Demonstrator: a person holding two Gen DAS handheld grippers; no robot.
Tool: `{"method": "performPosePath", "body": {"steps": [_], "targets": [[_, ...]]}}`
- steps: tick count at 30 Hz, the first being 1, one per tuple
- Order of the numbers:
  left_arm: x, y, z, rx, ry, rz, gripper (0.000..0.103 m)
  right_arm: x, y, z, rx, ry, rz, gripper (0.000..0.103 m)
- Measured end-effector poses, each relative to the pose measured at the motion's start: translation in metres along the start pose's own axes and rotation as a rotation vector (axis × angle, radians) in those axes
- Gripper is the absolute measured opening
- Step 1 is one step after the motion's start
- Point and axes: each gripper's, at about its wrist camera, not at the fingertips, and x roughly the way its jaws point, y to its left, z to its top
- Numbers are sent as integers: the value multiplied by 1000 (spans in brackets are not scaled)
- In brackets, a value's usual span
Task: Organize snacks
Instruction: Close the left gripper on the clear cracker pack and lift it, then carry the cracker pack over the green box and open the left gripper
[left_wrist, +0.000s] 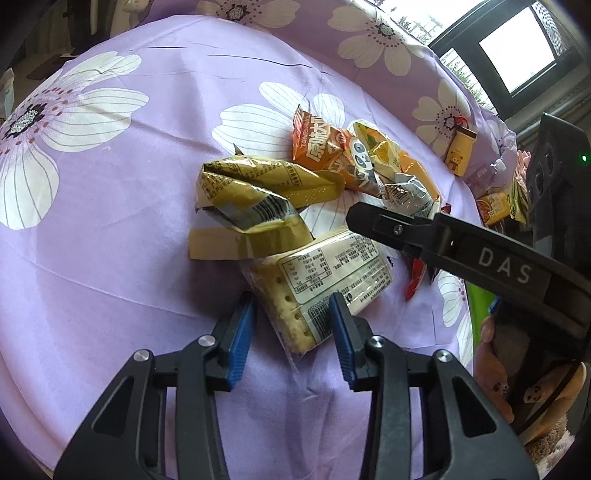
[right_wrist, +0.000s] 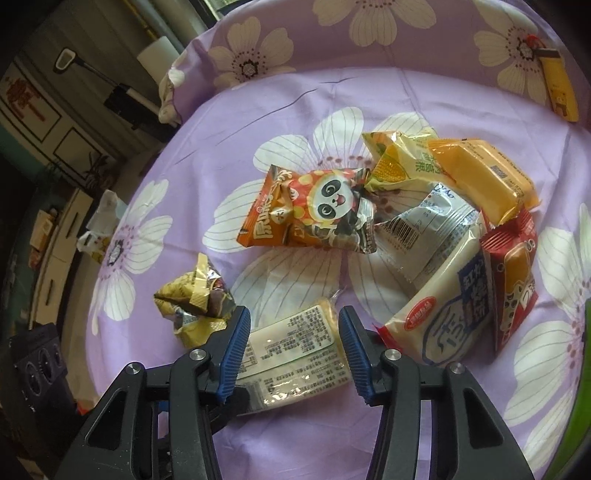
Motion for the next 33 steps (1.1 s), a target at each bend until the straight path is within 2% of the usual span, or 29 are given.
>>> {"method": "performPosePath", "body": {"steps": [6, 7, 11, 16, 19, 23, 33], "targets": [[0, -1, -2, 12, -8, 12, 39, 13, -13, 1, 7, 53, -27, 53], [0, -2, -1, 14, -10, 13, 39, 14, -16, -1, 19, 53, -12, 53], [1, -4, -1, 28, -23, 32, 41, 8, -26, -12, 59, 33, 101, 65], [0, -13, -4, 95, -43, 64, 41, -4, -33, -31, 87, 46, 191, 66], [-1, -17, -6, 119, -39, 52, 39, -11, -37, -41, 116, 40, 193, 66], [-8, -30, -15, 205, -69, 67, 39, -32, -39, -56, 142, 2, 191, 66], [-32, -72, -31, 321, -109, -1, 39, -91, -43, -85, 181, -143, 133, 66]]}}
